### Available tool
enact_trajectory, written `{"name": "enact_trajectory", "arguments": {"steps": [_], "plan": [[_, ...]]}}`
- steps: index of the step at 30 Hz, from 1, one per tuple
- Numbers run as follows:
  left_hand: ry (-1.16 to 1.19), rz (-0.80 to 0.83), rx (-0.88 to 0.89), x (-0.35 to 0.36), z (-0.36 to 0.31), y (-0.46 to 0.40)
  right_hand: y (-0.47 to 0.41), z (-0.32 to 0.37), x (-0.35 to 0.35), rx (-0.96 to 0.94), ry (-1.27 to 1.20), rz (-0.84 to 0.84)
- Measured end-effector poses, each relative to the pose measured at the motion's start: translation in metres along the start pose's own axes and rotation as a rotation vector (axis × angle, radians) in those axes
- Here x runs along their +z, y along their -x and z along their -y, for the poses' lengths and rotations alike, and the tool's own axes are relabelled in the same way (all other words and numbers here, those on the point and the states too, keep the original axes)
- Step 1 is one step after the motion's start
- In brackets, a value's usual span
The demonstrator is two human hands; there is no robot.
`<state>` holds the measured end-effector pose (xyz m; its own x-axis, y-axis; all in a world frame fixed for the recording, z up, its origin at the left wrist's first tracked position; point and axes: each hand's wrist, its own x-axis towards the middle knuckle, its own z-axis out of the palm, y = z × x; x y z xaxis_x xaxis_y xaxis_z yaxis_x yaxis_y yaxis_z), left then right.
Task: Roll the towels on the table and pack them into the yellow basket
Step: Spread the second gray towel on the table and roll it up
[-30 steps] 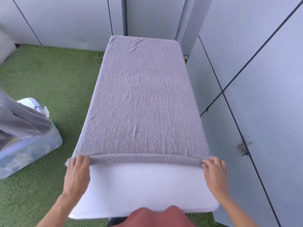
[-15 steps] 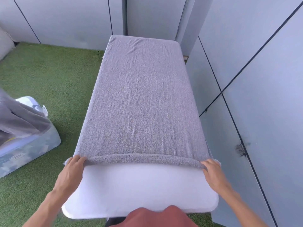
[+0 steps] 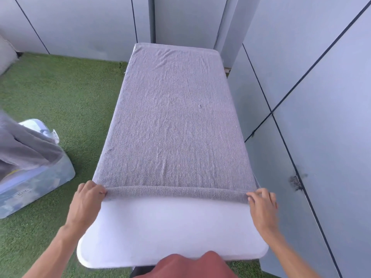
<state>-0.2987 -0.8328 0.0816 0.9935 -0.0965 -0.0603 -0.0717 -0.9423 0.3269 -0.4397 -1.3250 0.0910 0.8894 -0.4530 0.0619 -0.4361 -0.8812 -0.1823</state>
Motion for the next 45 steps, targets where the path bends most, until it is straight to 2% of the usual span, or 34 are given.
{"name": "enact_trajectory", "arguments": {"steps": [2,6,10,13,15,18,19,21,23,25,29,31,34,39,45], "plan": [[-0.051,-0.053,0.083,0.009,-0.006,0.019,0.015,-0.001,0.009,-0.048,-0.025,0.033],[-0.042,0.0,0.135,0.026,-0.005,0.025,0.007,-0.002,0.015,-0.066,-0.103,0.147],[-0.016,-0.009,0.064,0.025,-0.009,0.007,-0.024,0.002,0.017,0.004,-0.134,0.216],[-0.064,0.006,0.022,0.026,-0.003,0.002,-0.035,-0.002,0.012,-0.026,-0.062,0.283],[-0.132,0.076,0.04,0.022,0.008,-0.001,-0.032,-0.009,0.008,-0.065,-0.016,0.36],[-0.152,0.339,0.095,0.006,0.014,-0.009,-0.029,-0.021,-0.002,-0.043,-0.064,0.49],[-0.136,0.401,0.07,0.0,0.013,-0.012,-0.03,-0.021,-0.008,0.022,-0.14,0.541],[0.063,0.367,-0.059,-0.002,0.012,-0.022,-0.036,-0.019,-0.018,0.211,-0.366,0.607],[0.257,0.232,-0.177,-0.003,0.011,-0.027,-0.044,-0.014,-0.02,0.314,-0.542,0.515],[0.252,0.113,-0.185,-0.002,0.006,-0.028,-0.047,-0.008,-0.015,0.327,-0.574,0.328],[-0.068,-0.104,0.013,0.01,-0.006,-0.005,-0.024,0.0,0.005,0.093,-0.134,0.056],[-0.144,-0.156,0.101,0.022,-0.007,0.013,-0.004,0.001,0.015,-0.017,-0.096,-0.001],[-0.155,-0.118,0.111,0.034,-0.01,0.03,0.006,-0.001,0.023,-0.108,-0.127,0.098],[-0.055,-0.063,0.025,0.026,-0.018,0.005,-0.025,0.005,0.019,-0.008,-0.16,0.243],[-0.05,0.107,-0.03,0.022,0.007,0.001,-0.018,-0.009,0.014,-0.064,-0.137,0.393]]}}
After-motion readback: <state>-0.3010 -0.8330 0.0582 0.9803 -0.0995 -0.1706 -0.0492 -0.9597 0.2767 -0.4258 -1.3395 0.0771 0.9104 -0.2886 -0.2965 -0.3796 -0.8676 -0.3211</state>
